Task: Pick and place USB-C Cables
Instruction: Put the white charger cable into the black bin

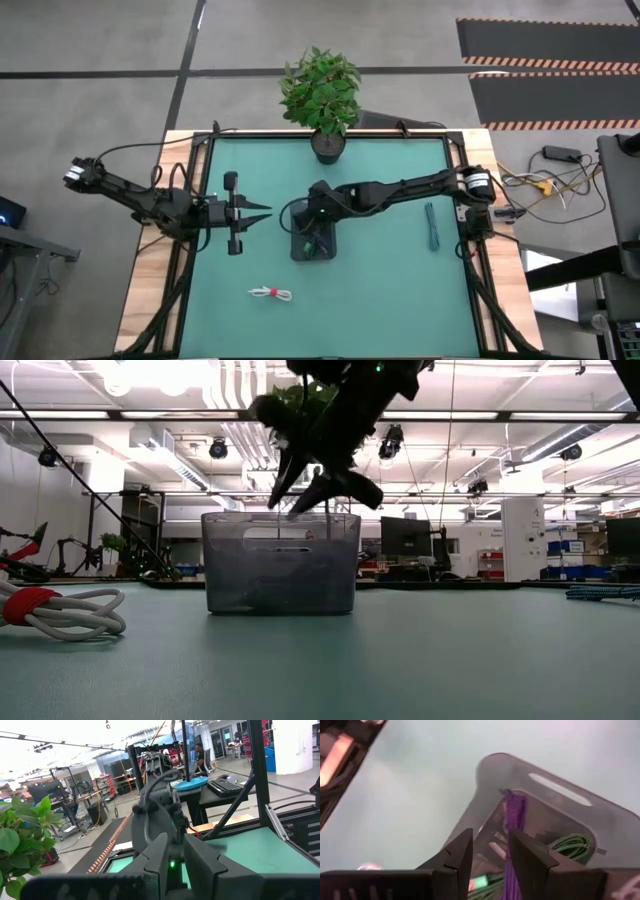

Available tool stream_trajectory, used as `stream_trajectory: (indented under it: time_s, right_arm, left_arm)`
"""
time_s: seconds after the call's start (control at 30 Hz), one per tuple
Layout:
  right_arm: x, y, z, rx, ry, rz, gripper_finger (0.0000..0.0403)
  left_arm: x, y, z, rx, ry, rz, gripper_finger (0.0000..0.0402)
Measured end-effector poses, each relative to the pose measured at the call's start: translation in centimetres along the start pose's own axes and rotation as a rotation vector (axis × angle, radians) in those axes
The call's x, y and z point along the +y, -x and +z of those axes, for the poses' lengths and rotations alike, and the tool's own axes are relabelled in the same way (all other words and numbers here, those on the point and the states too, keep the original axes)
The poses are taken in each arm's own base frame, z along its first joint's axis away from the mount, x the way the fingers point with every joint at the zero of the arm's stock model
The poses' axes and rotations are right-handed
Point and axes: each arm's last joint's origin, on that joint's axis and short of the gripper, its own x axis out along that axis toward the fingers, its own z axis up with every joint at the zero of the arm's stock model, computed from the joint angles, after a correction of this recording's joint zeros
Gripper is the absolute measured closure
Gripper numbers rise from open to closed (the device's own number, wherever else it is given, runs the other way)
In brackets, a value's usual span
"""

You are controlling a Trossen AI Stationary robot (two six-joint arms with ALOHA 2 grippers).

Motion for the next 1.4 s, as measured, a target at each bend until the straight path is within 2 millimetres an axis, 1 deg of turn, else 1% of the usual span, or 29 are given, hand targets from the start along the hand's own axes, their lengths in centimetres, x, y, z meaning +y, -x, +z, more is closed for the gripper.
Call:
stream_trajectory:
  time_s: [0.13,0.27,0.4,0.53,0.7,0.9,1.07,1.4]
  right_arm:
    - [1.1,1.5,-0.7,0.004,0.131,0.046,0.0294]
    - [2.6,2.6,-2.3,-0.058,0.307,0.024,0.0304]
    - [3.7,3.8,-4.2,-0.089,0.442,0.009,0.0315]
    - [3.9,4.6,-6.0,-0.094,0.558,0.001,0.0326]
    - [3.4,5.4,-7.8,-0.114,0.650,-0.041,0.0335]
    - [2.5,6.3,-9.0,-0.166,0.711,0.018,0.0340]
    - [1.0,7.7,-9.4,-0.229,0.770,0.073,0.0340]
    - [-3.2,9.6,-10.7,-0.469,0.899,0.217,0.0340]
  left_arm:
    - [0.0,0.0,-0.1,0.005,0.002,-0.001,0.0356]
    - [0.0,0.0,-0.1,0.007,0.003,-0.002,0.0356]
    - [-0.1,-0.1,-0.2,0.011,0.029,-0.003,0.0356]
    - [-0.2,-0.2,-0.2,0.015,0.053,-0.004,0.0356]
    - [-0.3,-0.4,-0.4,0.026,0.117,-0.006,0.0356]
    - [-0.7,-0.9,-0.9,0.053,0.163,-0.012,0.0356]
    - [-1.3,-1.6,-1.6,0.093,0.214,-0.019,0.0356]
    - [-3.2,-3.8,-4.0,0.224,0.450,-0.018,0.0356]
